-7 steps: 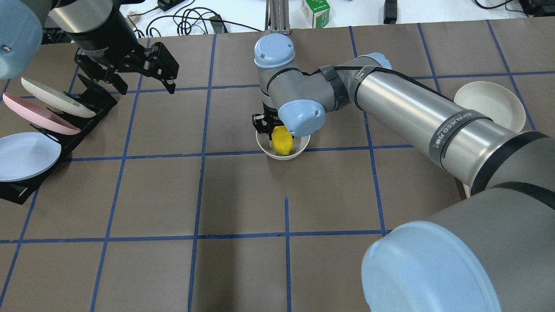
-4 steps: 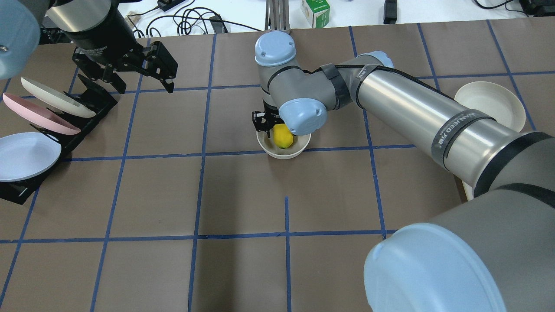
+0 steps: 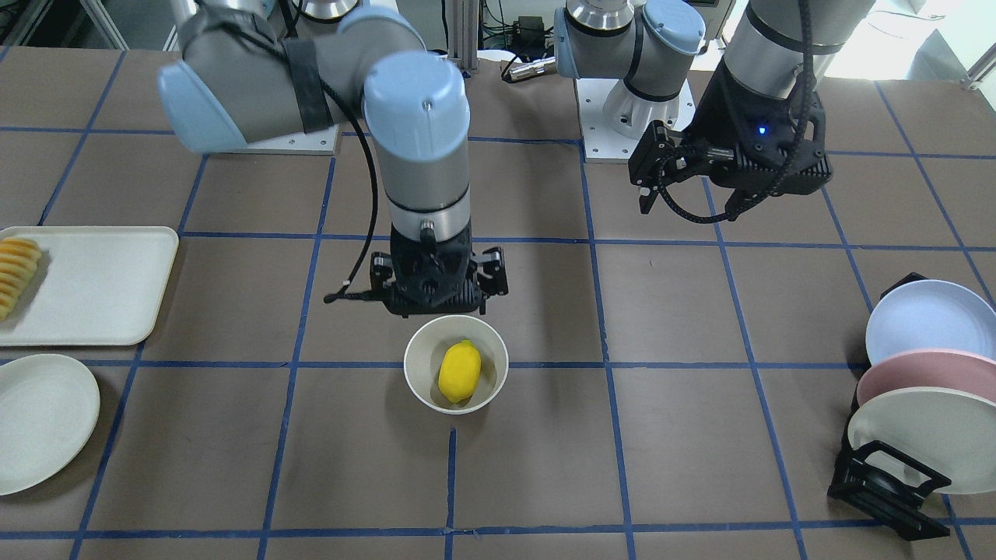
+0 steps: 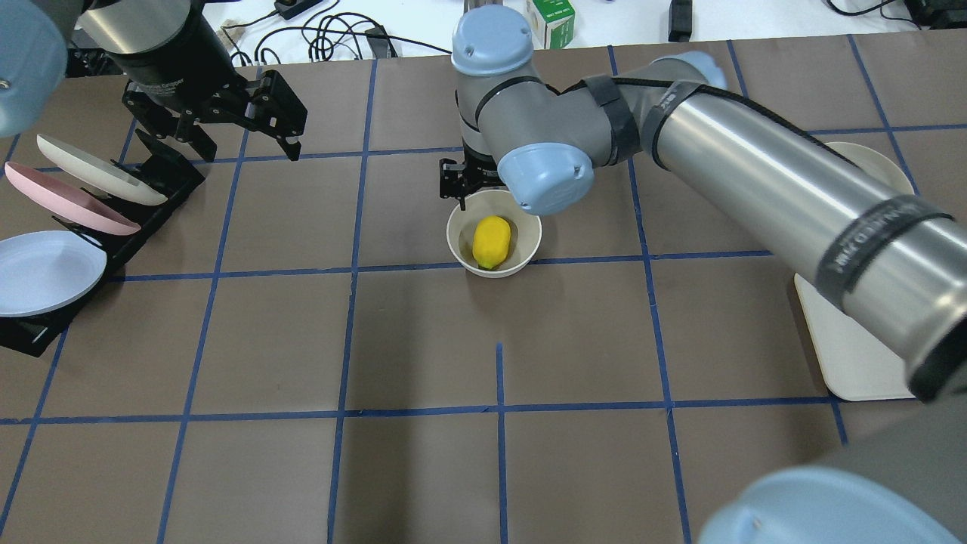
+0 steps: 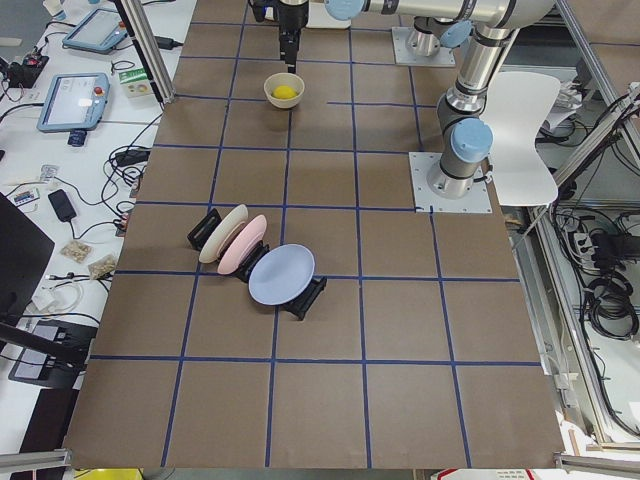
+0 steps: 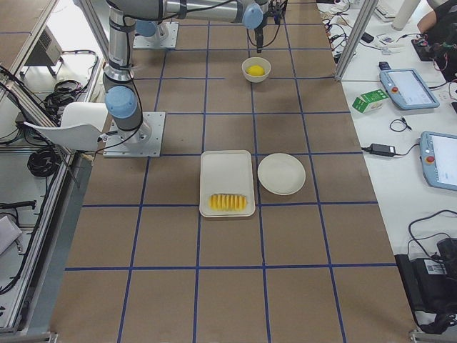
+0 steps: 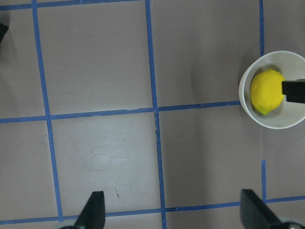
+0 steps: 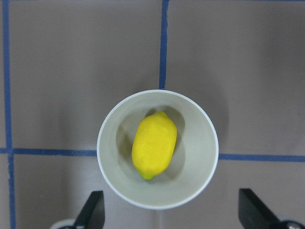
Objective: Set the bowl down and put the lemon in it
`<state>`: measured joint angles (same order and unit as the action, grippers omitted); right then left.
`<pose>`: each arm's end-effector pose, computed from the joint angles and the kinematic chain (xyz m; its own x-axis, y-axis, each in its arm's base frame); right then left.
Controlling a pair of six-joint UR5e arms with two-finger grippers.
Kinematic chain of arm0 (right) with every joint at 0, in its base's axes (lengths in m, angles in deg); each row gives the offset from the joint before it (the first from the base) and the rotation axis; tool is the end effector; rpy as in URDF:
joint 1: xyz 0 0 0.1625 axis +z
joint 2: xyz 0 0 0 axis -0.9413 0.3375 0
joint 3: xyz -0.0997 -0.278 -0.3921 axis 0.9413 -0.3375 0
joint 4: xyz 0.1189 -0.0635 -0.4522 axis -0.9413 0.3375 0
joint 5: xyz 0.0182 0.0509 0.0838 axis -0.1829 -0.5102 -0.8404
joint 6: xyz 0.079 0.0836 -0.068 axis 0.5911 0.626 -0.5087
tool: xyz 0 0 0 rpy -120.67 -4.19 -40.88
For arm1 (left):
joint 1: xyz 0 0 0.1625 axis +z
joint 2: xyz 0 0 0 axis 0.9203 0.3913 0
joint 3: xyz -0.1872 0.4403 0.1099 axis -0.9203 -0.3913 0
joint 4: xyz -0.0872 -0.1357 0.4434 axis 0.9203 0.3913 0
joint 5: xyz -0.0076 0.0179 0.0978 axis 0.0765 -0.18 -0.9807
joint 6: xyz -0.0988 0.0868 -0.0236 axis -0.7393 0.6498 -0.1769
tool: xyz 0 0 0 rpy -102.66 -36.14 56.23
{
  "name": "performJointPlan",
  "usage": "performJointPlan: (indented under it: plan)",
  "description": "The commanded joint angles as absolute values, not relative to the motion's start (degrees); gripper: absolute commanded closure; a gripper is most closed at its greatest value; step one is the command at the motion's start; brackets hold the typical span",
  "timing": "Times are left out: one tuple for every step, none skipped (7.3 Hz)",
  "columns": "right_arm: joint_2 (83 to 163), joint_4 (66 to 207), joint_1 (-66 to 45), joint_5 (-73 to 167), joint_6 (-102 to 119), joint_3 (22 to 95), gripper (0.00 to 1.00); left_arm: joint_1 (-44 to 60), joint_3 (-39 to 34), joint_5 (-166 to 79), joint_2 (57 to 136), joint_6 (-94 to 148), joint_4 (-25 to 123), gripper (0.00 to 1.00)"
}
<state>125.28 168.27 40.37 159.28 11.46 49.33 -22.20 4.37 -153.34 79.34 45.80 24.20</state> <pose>0.3756 -0.6153 0.4190 -0.9984 -0.0295 -0.0488 -0.0238 0.9933 -0.1127 -0.1283 -0.5778 0.5505 -0.9980 0.0583 0.0224 0.0574 0.9976 -0.0384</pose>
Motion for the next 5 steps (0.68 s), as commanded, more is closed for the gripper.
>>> performJointPlan:
  plan:
    - [133.6, 159.9, 39.5, 159.2, 11.5, 49.4, 0.00, -21.9, 4.3, -153.4, 79.3, 45.9, 24.4, 0.00]
    - [135.0, 153.9, 39.0, 159.6, 11.4, 49.8, 0.00, -21.8, 4.5, -153.4, 79.3, 45.9, 24.3, 0.00]
    - [135.6, 153.0, 37.3, 159.5, 11.0, 49.8, 0.00, -21.8, 4.5, -153.4, 79.3, 45.9, 24.3, 0.00]
    - [135.8, 153.0, 34.0, 159.2, 8.6, 49.6, 0.00, -21.8, 4.4, -153.4, 79.3, 45.9, 24.3, 0.00]
    - [136.9, 152.9, 29.4, 158.8, 5.2, 49.5, 0.00, -21.8, 4.4, -153.4, 79.3, 45.9, 24.3, 0.00]
